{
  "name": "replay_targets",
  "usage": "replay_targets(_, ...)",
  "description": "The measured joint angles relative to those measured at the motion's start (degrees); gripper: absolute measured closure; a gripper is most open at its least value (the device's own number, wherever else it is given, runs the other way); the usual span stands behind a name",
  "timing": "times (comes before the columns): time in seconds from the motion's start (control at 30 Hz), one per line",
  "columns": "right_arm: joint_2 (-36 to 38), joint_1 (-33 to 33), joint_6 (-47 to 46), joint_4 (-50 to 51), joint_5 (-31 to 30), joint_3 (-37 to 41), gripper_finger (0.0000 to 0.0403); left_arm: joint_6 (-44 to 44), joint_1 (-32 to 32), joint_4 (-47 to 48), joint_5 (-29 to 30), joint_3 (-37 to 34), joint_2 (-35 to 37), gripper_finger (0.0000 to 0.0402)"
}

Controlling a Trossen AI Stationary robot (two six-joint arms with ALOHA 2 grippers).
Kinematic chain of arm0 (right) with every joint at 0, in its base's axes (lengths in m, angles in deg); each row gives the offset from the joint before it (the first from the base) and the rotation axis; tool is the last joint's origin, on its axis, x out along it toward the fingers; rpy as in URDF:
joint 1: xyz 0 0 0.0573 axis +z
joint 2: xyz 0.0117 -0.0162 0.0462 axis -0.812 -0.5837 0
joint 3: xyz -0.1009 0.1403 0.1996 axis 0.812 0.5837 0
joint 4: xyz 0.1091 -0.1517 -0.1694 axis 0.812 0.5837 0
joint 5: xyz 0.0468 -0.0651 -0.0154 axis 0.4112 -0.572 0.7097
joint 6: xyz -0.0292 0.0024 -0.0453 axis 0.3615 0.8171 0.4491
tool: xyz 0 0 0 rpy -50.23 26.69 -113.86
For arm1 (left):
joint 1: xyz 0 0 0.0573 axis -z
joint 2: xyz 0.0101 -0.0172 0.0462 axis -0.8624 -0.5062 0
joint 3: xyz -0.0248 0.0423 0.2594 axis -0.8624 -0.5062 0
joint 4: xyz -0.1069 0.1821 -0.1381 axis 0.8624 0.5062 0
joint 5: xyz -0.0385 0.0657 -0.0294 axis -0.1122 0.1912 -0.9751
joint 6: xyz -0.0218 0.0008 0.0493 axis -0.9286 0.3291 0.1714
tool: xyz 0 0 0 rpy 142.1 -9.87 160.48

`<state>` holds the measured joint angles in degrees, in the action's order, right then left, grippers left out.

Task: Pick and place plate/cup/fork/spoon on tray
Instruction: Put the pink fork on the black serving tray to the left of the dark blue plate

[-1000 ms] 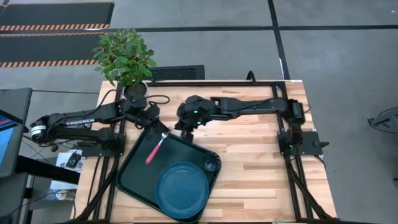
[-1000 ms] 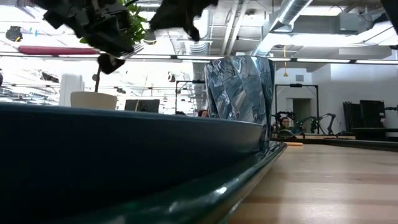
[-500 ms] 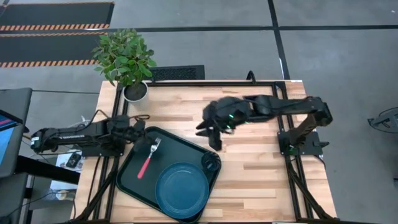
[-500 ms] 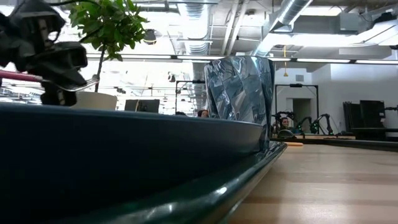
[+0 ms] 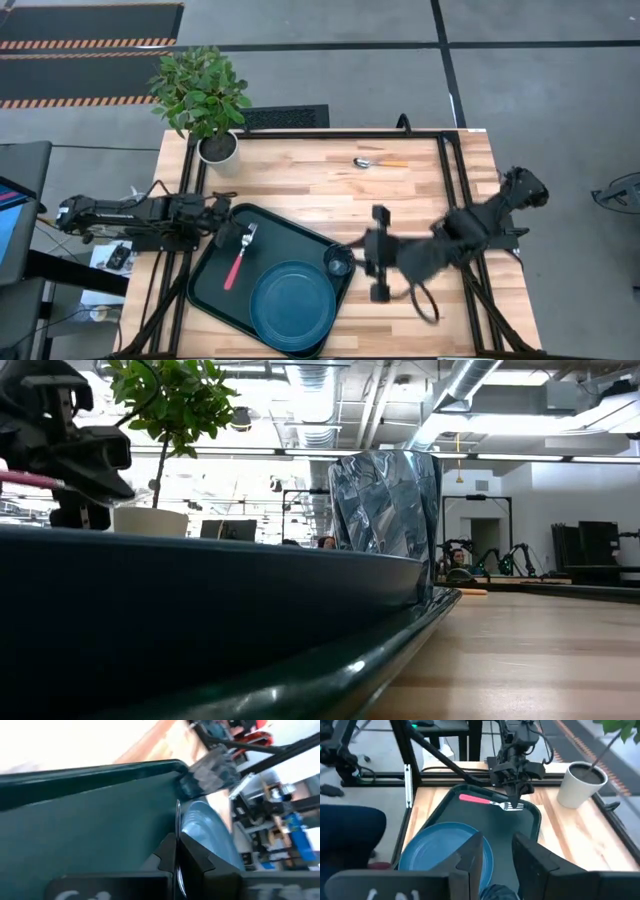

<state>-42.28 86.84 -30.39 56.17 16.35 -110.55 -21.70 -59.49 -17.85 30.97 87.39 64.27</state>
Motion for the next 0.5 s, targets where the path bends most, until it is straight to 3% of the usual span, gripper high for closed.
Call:
replay_targets(0.23, -2.80, 5.60, -1.23, 0.56, -8.89, 0.04, 0.0276, -1.50, 7.38, 0.07, 6.44, 0.01, -4.00, 0.0401)
replay_targets(0.5, -3.56, 7.86, -9.23, 2.98, -11.83, 0.04, 0.0276, -3.68, 16.49, -2.20, 16.17, -0.01, -11.99, 0.0401)
